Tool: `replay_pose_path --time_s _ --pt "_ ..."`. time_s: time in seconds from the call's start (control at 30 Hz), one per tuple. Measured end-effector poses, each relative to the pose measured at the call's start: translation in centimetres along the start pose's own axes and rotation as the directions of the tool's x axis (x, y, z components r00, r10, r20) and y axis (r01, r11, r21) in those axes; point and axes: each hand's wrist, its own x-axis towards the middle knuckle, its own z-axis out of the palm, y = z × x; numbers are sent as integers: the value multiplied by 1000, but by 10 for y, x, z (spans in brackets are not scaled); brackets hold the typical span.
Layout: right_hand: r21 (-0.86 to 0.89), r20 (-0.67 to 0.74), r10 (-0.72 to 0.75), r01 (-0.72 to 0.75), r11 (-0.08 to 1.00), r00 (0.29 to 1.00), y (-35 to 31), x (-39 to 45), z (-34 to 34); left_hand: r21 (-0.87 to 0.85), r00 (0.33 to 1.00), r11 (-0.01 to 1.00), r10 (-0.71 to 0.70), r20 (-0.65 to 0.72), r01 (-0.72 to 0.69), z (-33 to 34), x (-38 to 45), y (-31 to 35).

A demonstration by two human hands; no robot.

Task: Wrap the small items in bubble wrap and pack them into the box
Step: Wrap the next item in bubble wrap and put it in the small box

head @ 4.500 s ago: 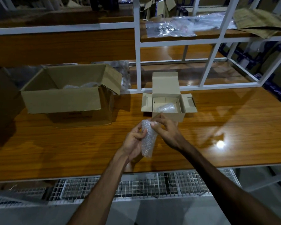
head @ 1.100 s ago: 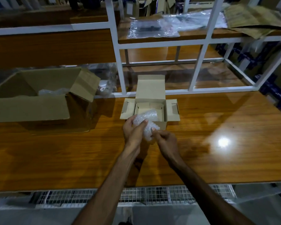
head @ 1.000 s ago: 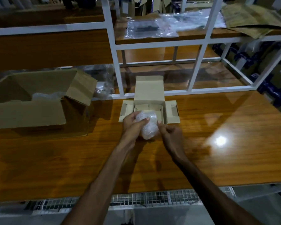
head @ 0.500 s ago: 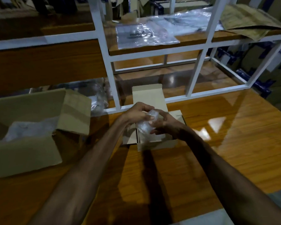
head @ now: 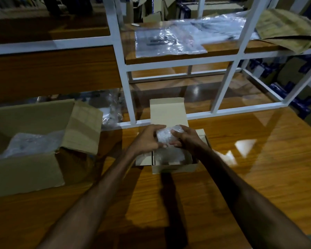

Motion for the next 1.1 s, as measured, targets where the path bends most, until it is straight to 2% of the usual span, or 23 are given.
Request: replay_pose_path --time_s 0.1,0.17,0.27,0.37,0.43,0.5,0.6,0.7,0.87,1.1 --pt "-13 10 82 -82 997 997 2 4 -9 133 997 990 49 -65 -40 13 -4 -1" --pt "-62 27 112 -110 992 993 3 4 -13 157 995 987 44 -87 -30 21 -2 -5" --pt "-276 -11 110 -109 955 994 3 7 -16 194 995 981 13 -102 7 26 -1 -4" --pt "-441 -151 144 -197 875 978 5 13 -16 210 995 977 -17 -100 37 30 4 -5" --pt "-604 -138 121 -180 776 983 6 16 -17 225 996 973 -38 -85 57 33 7 -7" --pt "-696 -132 95 -160 700 987 7 16 -16 240 993 966 -78 -90 97 38 9 -11" --pt "-756 -139 73 -154 636 988 5 16 -14 255 989 957 -112 -100 135 45 11 -14" --pt "-749 -177 98 -199 632 979 3 17 -14 270 983 946 -160 -95 180 49 15 -12" --pt "-760 -183 125 -221 611 975 0 19 -14 289 984 941 -161 -71 175 56 21 -16" --pt "-841 -139 149 -196 504 979 3 17 -18 290 985 942 -155 -72 170 59 26 -20"
